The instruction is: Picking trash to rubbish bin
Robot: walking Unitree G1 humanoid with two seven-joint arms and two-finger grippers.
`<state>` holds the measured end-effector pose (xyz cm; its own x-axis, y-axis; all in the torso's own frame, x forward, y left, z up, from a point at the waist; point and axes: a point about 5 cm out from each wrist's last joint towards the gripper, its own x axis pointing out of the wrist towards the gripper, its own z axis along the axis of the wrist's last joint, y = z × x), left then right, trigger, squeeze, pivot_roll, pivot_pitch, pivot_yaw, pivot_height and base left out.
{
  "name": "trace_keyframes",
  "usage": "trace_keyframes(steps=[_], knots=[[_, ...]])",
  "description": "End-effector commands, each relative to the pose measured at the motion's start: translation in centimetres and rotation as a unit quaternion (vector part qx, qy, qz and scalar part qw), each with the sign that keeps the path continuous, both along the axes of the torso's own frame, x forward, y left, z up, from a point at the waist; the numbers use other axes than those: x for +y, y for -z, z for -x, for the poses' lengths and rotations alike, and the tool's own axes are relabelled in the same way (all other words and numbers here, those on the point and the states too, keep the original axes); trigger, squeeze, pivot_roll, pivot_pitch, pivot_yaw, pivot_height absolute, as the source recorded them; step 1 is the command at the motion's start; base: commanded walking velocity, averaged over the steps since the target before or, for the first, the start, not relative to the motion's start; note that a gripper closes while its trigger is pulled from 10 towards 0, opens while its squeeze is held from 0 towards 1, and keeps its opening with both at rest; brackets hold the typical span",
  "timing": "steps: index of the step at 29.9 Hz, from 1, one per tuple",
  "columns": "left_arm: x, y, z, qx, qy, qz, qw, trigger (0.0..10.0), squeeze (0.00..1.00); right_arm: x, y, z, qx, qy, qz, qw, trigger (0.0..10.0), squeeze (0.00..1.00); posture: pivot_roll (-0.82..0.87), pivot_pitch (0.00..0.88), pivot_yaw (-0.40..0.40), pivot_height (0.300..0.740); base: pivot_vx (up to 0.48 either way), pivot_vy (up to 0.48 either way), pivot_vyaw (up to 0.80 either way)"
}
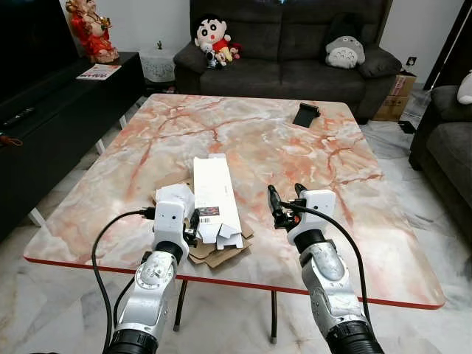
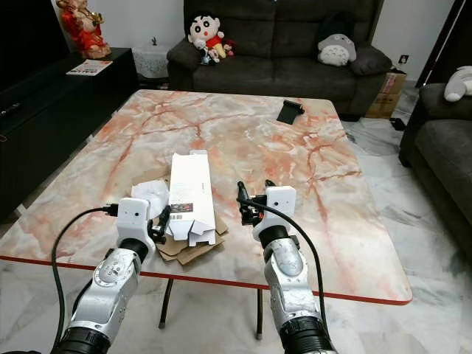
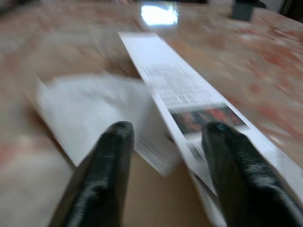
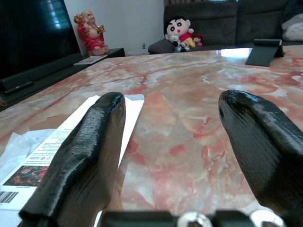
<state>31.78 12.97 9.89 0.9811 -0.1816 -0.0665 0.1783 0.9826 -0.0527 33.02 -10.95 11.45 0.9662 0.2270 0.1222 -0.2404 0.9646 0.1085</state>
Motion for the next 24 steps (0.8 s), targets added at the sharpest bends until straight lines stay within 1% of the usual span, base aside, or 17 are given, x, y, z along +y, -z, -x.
trace_keyframes(steps=[1, 2, 4, 5, 6, 7, 9, 18, 19, 21, 22, 24], knots=[[-0.3, 0.2, 0.2, 0.022, 0.016, 0.019, 0.999, 10.0, 0.00, 0.1, 0.0, -0.1, 0.003, -0.003, 0.002, 1.000, 10.0, 0.00, 0.16, 0.000, -0.016, 0.740, 0.000, 0.000, 0.00], [-0.4, 0.3, 0.2, 0.028, 0.018, 0.021, 0.999, 10.0, 0.00, 0.1, 0.0, -0.1, 0.003, -0.003, 0.002, 1.000, 10.0, 0.00, 0.16, 0.000, -0.016, 0.740, 0.000, 0.000, 0.00], [-1.1, 0.7, 0.4, 0.045, 0.046, 0.031, 0.997, 10.0, 0.00, 0.1, 0.0, -0.1, 0.003, -0.002, 0.002, 1.000, 10.0, 0.00, 0.16, 0.000, -0.016, 0.740, 0.000, 0.000, 0.00], [-1.1, 0.7, 0.4, 0.045, 0.046, 0.031, 0.997, 10.0, 0.00, 0.1, 0.0, -0.1, 0.003, -0.002, 0.002, 1.000, 10.0, 0.00, 0.16, 0.000, -0.016, 0.740, 0.000, 0.000, 0.00], [-1.4, 0.7, 0.5, 0.044, 0.058, 0.027, 0.997, 10.0, 0.00, 0.1, 0.0, 0.0, 0.003, -0.002, 0.002, 1.000, 10.0, 0.00, 0.16, 0.000, -0.016, 0.740, 0.000, 0.000, 0.00], [-1.4, 0.6, 0.5, 0.041, 0.055, 0.023, 0.997, 10.0, 0.00, 0.1, 0.0, 0.0, 0.004, -0.003, 0.002, 1.000, 10.0, 0.00, 0.16, 0.000, -0.016, 0.740, 0.000, 0.000, 0.00], [-1.4, 0.5, 0.4, 0.043, 0.047, 0.030, 0.998, 10.0, 0.00, 0.1, 0.1, 0.0, 0.003, -0.004, 0.003, 1.000, 10.0, 0.00, 0.16, 0.000, -0.016, 0.740, 0.000, 0.000, 0.00], [-1.4, 0.2, 0.3, 0.050, 0.047, 0.036, 0.997, 10.0, 0.00, 0.1, 0.0, 0.0, 0.002, -0.004, 0.005, 1.000, 10.0, 0.00, 0.16, 0.000, -0.016, 0.740, 0.000, 0.000, 0.00], [-1.0, -0.2, 0.4, 0.044, 0.046, 0.064, 0.996, 10.0, 0.00, 0.1, -0.1, -0.1, 0.000, -0.005, 0.006, 1.000, 10.0, 0.00, 0.16, 0.000, -0.016, 0.740, 0.000, 0.000, 0.00], [-0.8, -0.4, 0.5, 0.047, 0.043, 0.088, 0.994, 10.0, 0.00, 0.2, -0.1, -0.1, 0.000, -0.006, 0.006, 1.000, 10.0, 0.00, 0.16, 0.000, -0.012, 0.740, 0.000, 0.000, 0.00], [-0.7, -0.3, 0.5, 0.053, 0.040, 0.101, 0.993, 10.0, 0.00, 0.2, -0.1, -0.1, 0.000, -0.007, 0.007, 1.000, 10.0, 0.00, 0.16, 0.000, -0.012, 0.740, 0.000, 0.000, 0.00], [-0.6, -0.2, 0.4, 0.060, 0.035, 0.109, 0.992, 10.0, 0.00, 0.3, -0.1, -0.1, -0.001, -0.007, 0.006, 1.000, 10.0, 0.00, 0.16, 0.000, -0.012, 0.740, 0.000, 0.000, 0.00]])
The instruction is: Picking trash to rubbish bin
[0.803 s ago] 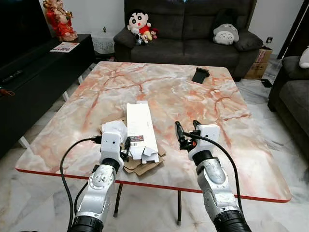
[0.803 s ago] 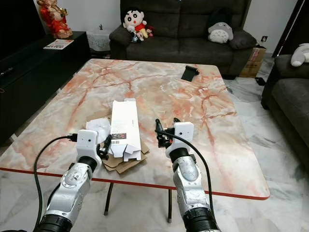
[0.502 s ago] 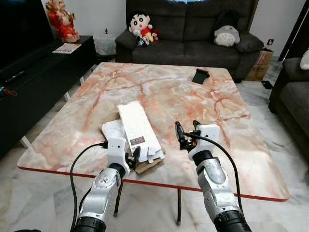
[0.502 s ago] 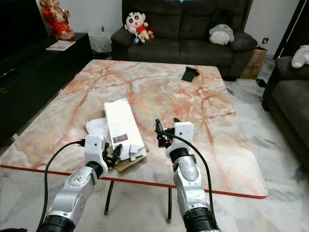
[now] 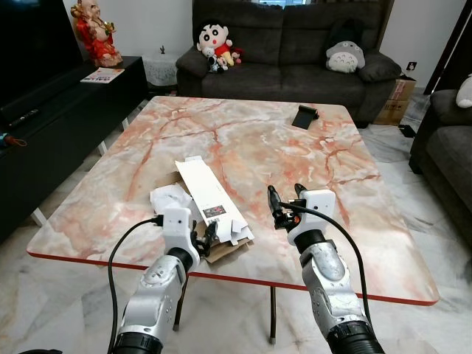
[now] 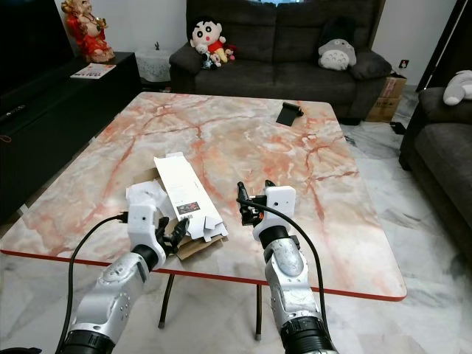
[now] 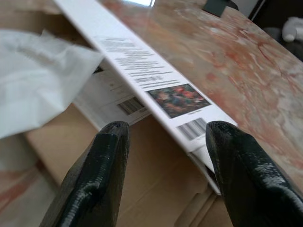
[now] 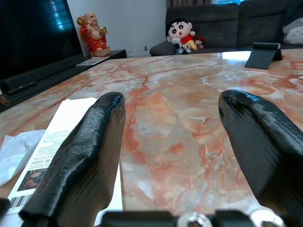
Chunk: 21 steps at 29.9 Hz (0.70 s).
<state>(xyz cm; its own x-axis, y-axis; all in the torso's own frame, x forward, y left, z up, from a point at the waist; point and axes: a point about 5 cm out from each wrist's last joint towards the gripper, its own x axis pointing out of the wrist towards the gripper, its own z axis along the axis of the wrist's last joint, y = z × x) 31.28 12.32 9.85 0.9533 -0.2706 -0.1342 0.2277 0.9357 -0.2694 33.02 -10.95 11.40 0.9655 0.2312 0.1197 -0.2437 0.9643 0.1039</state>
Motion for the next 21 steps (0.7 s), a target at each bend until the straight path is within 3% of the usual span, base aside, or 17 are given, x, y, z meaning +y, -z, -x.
trace_keyframes(steps=[1, 4, 9, 12, 21], knots=[[0.1, -0.1, -0.1, 0.010, -0.003, 0.020, 1.000, 10.0, 0.00, 0.3, -0.3, -0.2, -0.002, -0.006, 0.004, 1.000, 10.0, 0.00, 0.15, 0.000, -0.008, 0.740, 0.000, 0.000, 0.00], [-0.1, -0.1, -0.1, 0.015, 0.000, 0.028, 0.999, 10.0, 0.00, 0.3, -0.3, -0.2, -0.003, -0.006, 0.004, 1.000, 10.0, 0.00, 0.15, 0.000, -0.008, 0.740, 0.000, 0.000, 0.00], [-1.2, -0.4, 0.0, 0.033, 0.033, 0.088, 0.995, 10.0, 0.00, 0.3, -0.3, -0.2, -0.003, -0.006, 0.006, 1.000, 10.0, 0.00, 0.15, 0.000, -0.008, 0.740, 0.000, 0.000, 0.00], [-1.7, -0.2, 0.2, 0.028, 0.055, 0.057, 0.996, 10.0, 0.00, 0.2, -0.2, -0.2, -0.002, -0.005, 0.006, 1.000, 10.0, 0.00, 0.15, 0.000, -0.006, 0.740, 0.000, 0.000, 0.00], [-2.6, -0.1, 0.7, 0.044, 0.093, 0.068, 0.992, 10.0, 0.00, 0.3, -0.2, -0.2, -0.003, -0.006, 0.006, 1.000, 10.0, 0.00, 0.15, 0.000, -0.004, 0.740, 0.000, 0.000, 0.00]])
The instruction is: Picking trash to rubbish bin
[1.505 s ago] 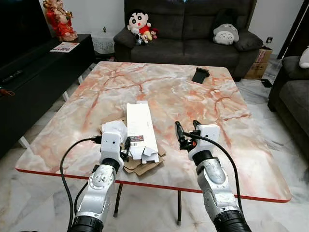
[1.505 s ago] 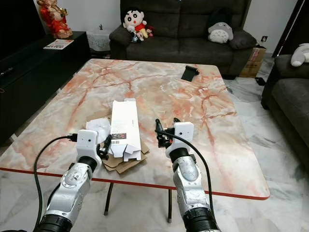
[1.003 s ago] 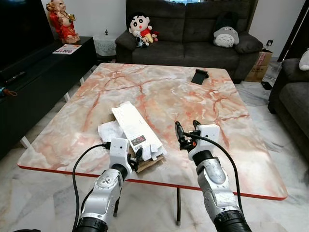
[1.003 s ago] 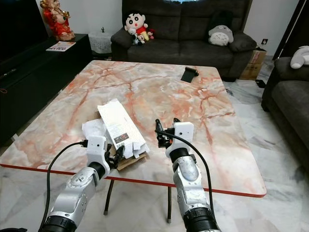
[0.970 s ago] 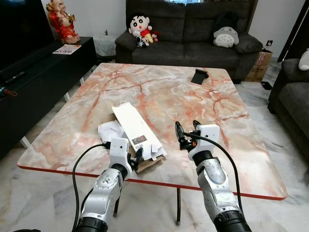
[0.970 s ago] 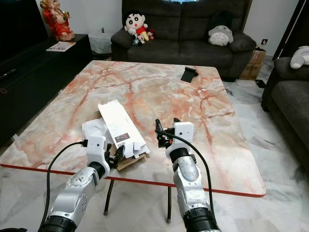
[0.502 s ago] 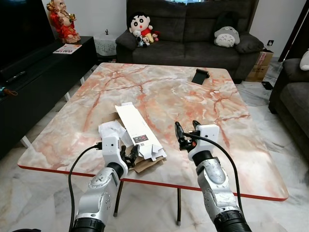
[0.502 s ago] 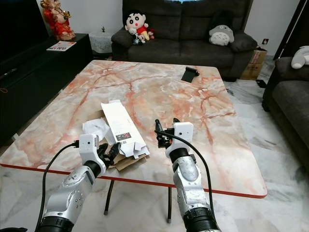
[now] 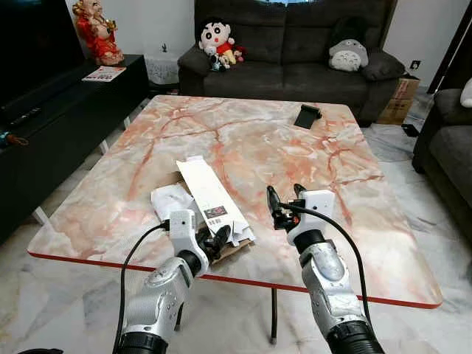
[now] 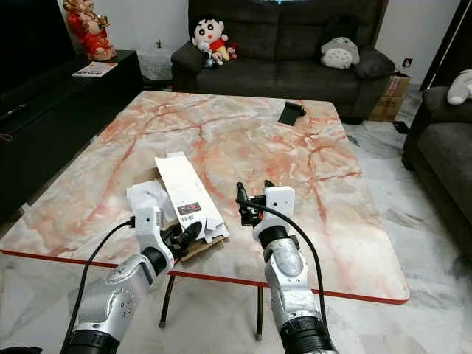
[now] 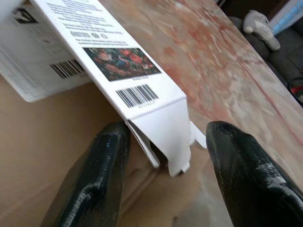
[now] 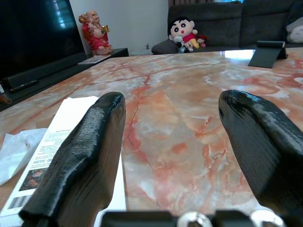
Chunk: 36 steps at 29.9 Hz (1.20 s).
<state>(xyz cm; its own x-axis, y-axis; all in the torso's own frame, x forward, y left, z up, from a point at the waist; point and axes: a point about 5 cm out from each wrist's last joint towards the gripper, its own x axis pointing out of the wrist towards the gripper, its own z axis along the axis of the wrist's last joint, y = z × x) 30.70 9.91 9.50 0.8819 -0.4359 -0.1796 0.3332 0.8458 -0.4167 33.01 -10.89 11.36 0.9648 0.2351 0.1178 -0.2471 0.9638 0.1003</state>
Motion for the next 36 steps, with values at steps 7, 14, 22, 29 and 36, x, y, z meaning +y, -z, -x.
trace_keyframes(steps=[7, 14, 22, 29, 36], knots=[[-0.7, -0.2, 0.2, -0.002, 0.028, -0.008, 1.000, 10.0, 0.00, 0.2, -0.2, -0.2, -0.003, -0.003, 0.004, 1.000, 10.0, 0.00, 0.15, 0.000, -0.004, 0.740, 0.000, 0.000, 0.00], [-1.4, -0.2, 0.0, 0.006, 0.033, -0.013, 0.999, 10.0, 0.00, 0.2, -0.1, -0.2, -0.002, -0.001, 0.003, 1.000, 10.0, 0.00, 0.15, 0.000, -0.006, 0.740, 0.000, 0.000, 0.00], [-2.7, -0.1, -0.6, 0.014, 0.036, -0.024, 0.999, 10.0, 0.00, 0.1, -0.1, -0.2, 0.000, 0.001, 0.003, 1.000, 10.0, 0.00, 0.15, 0.000, -0.004, 0.740, 0.000, 0.000, 0.00], [-3.2, -0.4, -1.7, 0.020, 0.022, -0.029, 0.999, 10.0, 0.00, 0.0, 0.1, -0.1, 0.002, 0.003, 0.003, 1.000, 10.0, 0.00, 0.15, 0.000, -0.004, 0.740, 0.000, 0.000, 0.00], [-3.5, 0.0, -2.1, 0.041, 0.012, -0.046, 0.998, 10.0, 0.00, 0.0, 0.0, -0.1, 0.002, 0.003, 0.003, 1.000, 10.0, 0.00, 0.15, 0.000, -0.006, 0.740, 0.000, 0.000, 0.00]])
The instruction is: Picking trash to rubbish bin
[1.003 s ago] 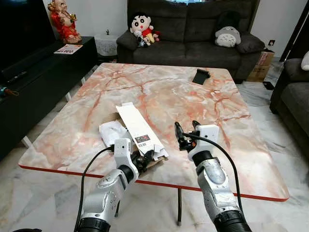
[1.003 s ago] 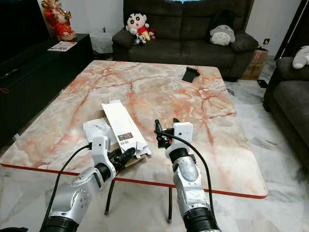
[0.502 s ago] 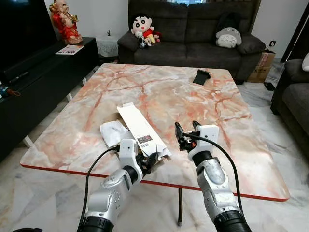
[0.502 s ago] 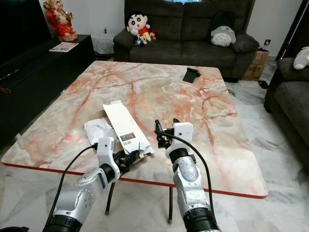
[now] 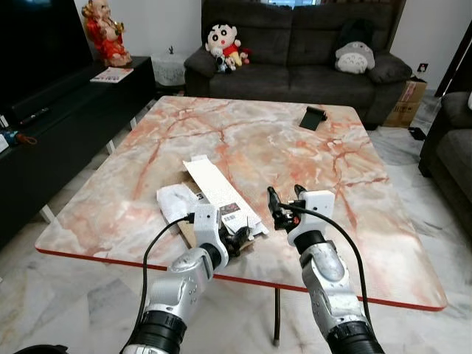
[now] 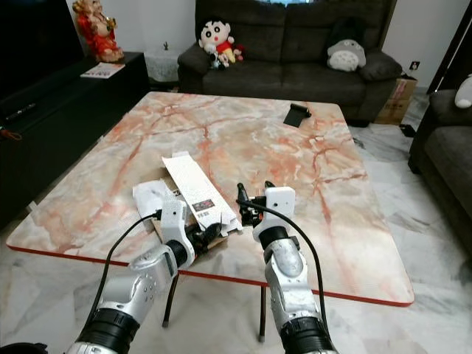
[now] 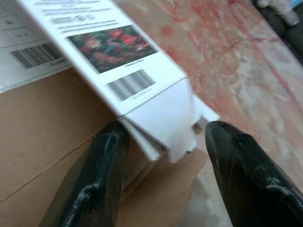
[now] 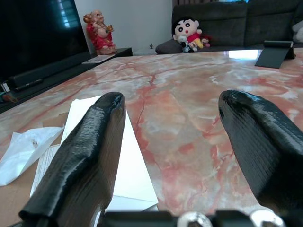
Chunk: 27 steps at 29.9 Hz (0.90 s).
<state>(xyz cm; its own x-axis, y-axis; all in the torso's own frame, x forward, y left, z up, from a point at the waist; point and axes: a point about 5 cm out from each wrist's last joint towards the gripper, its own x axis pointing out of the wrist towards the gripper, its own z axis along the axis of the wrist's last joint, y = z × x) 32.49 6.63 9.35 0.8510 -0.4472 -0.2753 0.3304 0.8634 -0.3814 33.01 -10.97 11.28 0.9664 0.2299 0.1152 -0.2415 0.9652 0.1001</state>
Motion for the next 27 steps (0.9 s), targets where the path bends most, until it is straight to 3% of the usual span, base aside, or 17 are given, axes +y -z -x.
trace_keyframes(steps=[1, 7, 12, 24, 25, 26, 27], knots=[[-0.2, -0.2, -0.4, 0.003, -0.003, -0.011, 1.000, 10.0, 0.00, 0.1, -0.1, -0.1, 0.001, 0.000, 0.003, 1.000, 10.0, 0.00, 0.15, 0.000, -0.006, 0.740, 0.000, 0.000, 0.00], [-1.1, 0.1, -0.5, 0.016, 0.007, -0.002, 1.000, 10.0, 0.00, 0.1, 0.0, -0.1, 0.002, 0.001, 0.003, 1.000, 10.0, 0.00, 0.15, 0.000, -0.004, 0.740, 0.000, 0.000, 0.00], [-2.5, -0.1, -0.5, 0.028, 0.022, 0.031, 0.999, 10.0, 0.00, 0.1, 0.0, -0.1, 0.001, 0.001, 0.002, 1.000, 10.0, 0.00, 0.14, 0.000, -0.001, 0.740, 0.000, 0.000, 0.00], [-1.7, 0.1, -1.4, 0.040, -0.027, 0.023, 0.999, 10.0, 0.00, 0.0, 0.1, -0.1, 0.003, 0.002, 0.003, 1.000, 10.0, 0.00, 0.14, 0.000, -0.001, 0.740, 0.000, 0.000, 0.00], [-1.6, 0.1, -1.5, 0.040, -0.033, 0.024, 0.998, 9.0, 0.00, 0.0, 0.1, -0.1, 0.003, 0.002, 0.003, 1.000, 10.0, 0.00, 0.14, 0.000, -0.001, 0.740, 0.000, 0.000, 0.00], [-1.5, 0.1, -1.6, 0.039, -0.042, 0.029, 0.998, 0.0, 0.00, 0.0, 0.1, -0.1, 0.003, 0.002, 0.003, 1.000, 10.0, 0.00, 0.14, 0.000, -0.001, 0.740, 0.000, 0.000, 0.00], [-1.5, 0.1, -1.6, 0.039, -0.042, 0.029, 0.998, 0.0, 0.00, 0.0, 0.1, -0.1, 0.003, 0.002, 0.003, 1.000, 10.0, 0.00, 0.14, 0.000, -0.001, 0.740, 0.000, 0.000, 0.00]])
